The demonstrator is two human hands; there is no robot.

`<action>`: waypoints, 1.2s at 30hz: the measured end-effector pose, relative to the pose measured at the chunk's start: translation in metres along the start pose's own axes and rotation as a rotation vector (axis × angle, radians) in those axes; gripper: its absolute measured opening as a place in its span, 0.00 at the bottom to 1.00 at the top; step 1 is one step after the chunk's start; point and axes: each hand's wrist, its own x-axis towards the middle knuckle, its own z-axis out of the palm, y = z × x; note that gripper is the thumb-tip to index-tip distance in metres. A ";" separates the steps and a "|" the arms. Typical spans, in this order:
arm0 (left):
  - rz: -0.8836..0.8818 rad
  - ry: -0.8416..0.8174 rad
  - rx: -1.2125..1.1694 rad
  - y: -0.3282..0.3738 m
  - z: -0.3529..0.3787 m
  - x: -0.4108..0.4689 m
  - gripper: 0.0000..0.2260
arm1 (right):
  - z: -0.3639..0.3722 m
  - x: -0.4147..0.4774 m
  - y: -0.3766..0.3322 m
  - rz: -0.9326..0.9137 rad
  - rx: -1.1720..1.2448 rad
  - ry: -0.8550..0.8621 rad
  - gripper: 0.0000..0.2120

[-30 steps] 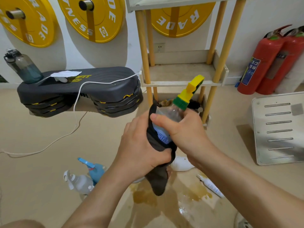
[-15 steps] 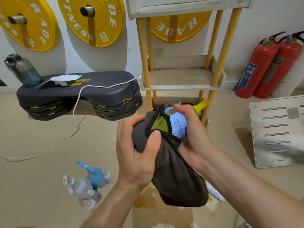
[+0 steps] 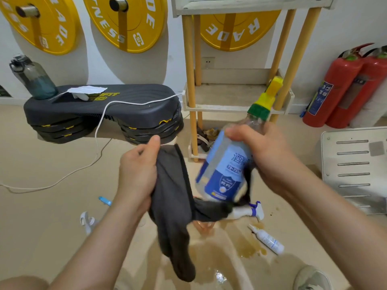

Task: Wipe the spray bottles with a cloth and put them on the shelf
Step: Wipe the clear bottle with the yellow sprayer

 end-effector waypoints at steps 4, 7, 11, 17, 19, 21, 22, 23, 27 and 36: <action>-0.150 -0.011 -0.197 0.018 -0.011 0.002 0.04 | -0.011 0.000 0.000 -0.048 -0.317 0.072 0.11; -0.214 -0.181 -0.370 0.033 -0.003 -0.014 0.09 | -0.001 -0.004 0.005 -0.039 -0.339 0.000 0.13; 0.027 -0.498 -0.312 0.032 0.021 -0.043 0.21 | 0.021 -0.004 0.021 0.007 -0.115 -0.050 0.13; 0.332 -0.623 0.131 0.001 0.027 -0.044 0.21 | 0.023 -0.006 0.028 0.030 -0.022 0.009 0.03; 0.263 -0.507 0.058 -0.002 0.029 -0.039 0.15 | 0.025 -0.013 0.021 -0.047 -0.023 -0.057 0.02; 0.062 -0.453 -0.059 -0.007 0.032 -0.038 0.15 | 0.029 -0.020 0.011 -0.139 -0.014 -0.113 0.07; -0.086 -0.466 -0.168 -0.012 0.032 -0.039 0.15 | 0.031 -0.023 0.006 -0.188 -0.019 -0.136 0.09; -0.241 -0.491 -0.275 -0.013 0.033 -0.043 0.17 | 0.034 -0.026 0.001 -0.228 -0.011 -0.161 0.09; -0.581 -0.542 -0.567 -0.022 0.036 -0.052 0.20 | 0.032 -0.022 -0.004 -0.189 0.226 -0.071 0.06; -0.453 -0.272 -0.340 -0.026 0.039 -0.053 0.15 | 0.000 0.013 0.000 -0.249 0.150 0.299 0.07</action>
